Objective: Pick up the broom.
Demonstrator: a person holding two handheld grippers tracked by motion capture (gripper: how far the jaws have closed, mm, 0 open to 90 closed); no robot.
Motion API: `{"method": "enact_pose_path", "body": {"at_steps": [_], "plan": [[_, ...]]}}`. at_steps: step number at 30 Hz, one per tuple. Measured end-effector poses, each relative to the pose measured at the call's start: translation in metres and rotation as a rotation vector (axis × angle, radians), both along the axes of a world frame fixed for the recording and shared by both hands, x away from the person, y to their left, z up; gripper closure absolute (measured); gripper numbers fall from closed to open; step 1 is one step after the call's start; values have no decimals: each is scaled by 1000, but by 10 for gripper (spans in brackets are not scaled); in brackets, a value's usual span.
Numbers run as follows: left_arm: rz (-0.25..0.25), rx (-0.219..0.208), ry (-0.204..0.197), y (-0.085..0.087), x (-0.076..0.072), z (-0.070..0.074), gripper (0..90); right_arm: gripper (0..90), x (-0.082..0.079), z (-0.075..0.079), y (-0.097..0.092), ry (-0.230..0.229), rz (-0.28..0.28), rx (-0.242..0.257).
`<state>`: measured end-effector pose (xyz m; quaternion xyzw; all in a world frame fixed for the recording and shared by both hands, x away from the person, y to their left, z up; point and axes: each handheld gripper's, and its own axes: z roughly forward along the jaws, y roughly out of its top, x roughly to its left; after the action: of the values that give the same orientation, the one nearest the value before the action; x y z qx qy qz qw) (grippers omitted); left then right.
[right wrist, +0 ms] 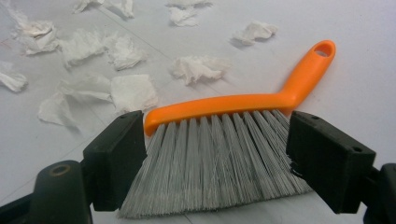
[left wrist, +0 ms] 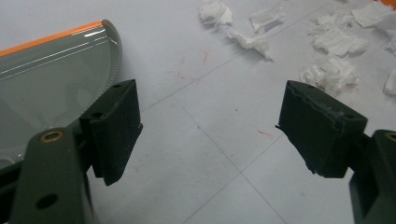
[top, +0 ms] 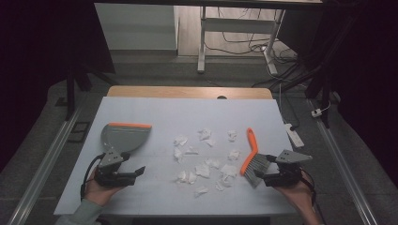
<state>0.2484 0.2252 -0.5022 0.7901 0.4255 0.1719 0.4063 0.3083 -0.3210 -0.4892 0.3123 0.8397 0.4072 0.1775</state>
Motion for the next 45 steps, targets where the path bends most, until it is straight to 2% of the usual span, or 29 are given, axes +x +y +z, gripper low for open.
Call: {"method": "enact_pose_path", "body": {"at_steps": [8, 16, 27, 30, 34, 37, 39, 40, 41, 42, 43, 45], "plan": [[8, 1, 16, 1, 2, -3, 220, 204, -2, 1, 1, -16, -1, -7], [10, 2, 14, 0, 4, -4, 219, 214, -3, 1, 4, -1, 14, -9], [3, 11, 11, -2, 8, -5, 219, 234, -3, 5, 6, 8, 1, -12], [0, 16, 10, -3, 8, -5, 219, 233, -4, 11, 10, 6, -10, 19], [1, -1, 7, 0, 8, -4, 219, 234, -5, 23, 17, -23, -63, -5], [-5, -1, 10, -1, 11, -5, 220, 235, 2, 29, 19, 12, -96, -11], [-16, 14, 19, -3, 13, -6, 220, 239, 10, 32, 21, 39, -122, -20], [-21, 21, 22, -5, 14, -7, 220, 239, 10, 32, 21, 39, -122, -20], [-26, 29, 23, -6, 14, -7, 220, 240, 21, 34, 24, 81, -139, -52], [-33, 36, 24, -8, 14, -8, 219, 241, 26, 35, 26, 94, -148, -75], [-33, 36, 24, -8, 14, -8, 220, 241, 26, 35, 26, 94, -148, -75], [-36, 33, 22, -8, 13, -7, 220, 250, 41, 41, 28, 138, -183, -100]]}}
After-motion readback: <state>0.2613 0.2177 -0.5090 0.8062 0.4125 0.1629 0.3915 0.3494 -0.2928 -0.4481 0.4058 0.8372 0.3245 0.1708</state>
